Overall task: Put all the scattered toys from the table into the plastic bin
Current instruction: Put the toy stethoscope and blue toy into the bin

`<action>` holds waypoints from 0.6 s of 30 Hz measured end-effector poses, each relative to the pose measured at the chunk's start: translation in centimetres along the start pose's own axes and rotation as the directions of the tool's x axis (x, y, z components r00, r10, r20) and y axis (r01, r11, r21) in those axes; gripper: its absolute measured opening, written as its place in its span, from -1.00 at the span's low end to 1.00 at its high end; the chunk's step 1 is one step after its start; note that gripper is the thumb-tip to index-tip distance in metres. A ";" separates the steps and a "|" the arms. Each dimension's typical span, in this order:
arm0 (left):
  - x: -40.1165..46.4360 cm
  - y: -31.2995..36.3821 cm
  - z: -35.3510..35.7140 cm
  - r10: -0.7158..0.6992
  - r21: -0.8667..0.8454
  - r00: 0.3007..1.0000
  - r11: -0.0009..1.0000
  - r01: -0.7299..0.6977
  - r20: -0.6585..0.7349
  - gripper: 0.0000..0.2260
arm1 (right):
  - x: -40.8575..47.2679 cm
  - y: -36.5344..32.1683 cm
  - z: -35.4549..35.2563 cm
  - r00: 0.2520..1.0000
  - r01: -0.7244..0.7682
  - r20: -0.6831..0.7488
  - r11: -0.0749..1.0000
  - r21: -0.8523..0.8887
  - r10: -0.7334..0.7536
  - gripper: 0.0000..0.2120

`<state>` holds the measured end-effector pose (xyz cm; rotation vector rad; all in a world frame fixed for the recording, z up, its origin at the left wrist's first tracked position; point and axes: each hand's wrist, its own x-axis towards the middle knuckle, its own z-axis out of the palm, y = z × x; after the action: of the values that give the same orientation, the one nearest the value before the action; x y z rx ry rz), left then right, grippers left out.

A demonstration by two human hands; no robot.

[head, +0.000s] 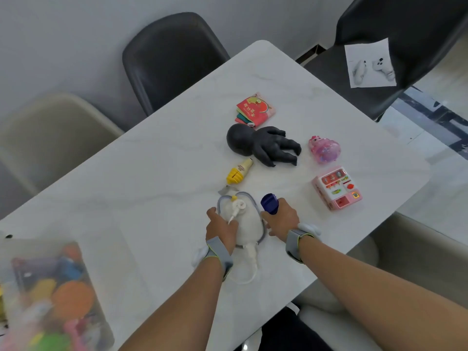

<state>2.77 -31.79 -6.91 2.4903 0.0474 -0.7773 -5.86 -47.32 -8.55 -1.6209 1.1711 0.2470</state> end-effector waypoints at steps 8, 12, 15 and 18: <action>-1.1 0.9 -5.5 0.060 -0.171 0.986 0.981 -0.087 -0.158 -0.86 | -3.0 -5.8 2.5 0.989 0.118 0.078 0.991 0.059 -0.122 -0.74; -2.2 0.5 -10.3 0.019 -0.321 0.976 0.943 -0.089 -0.215 -0.86 | -5.7 -9.0 4.5 0.975 0.193 0.093 0.978 0.086 -0.200 -0.72; -2.8 -0.7 -14.1 0.038 -0.312 0.944 0.939 -0.147 -0.328 -0.84 | -8.0 -11.6 6.4 0.965 0.243 0.083 0.968 0.066 -0.248 -0.70; -3.4 -2.2 -17.8 0.038 -0.328 0.913 0.927 -0.184 -0.406 -0.84 | -10.8 -14.0 8.8 0.943 0.326 0.063 0.945 0.015 -0.327 -0.72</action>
<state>8.79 -20.66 6.29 2.2294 0.1718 -0.1831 3.01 -34.77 3.80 -1.7611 0.8357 0.0819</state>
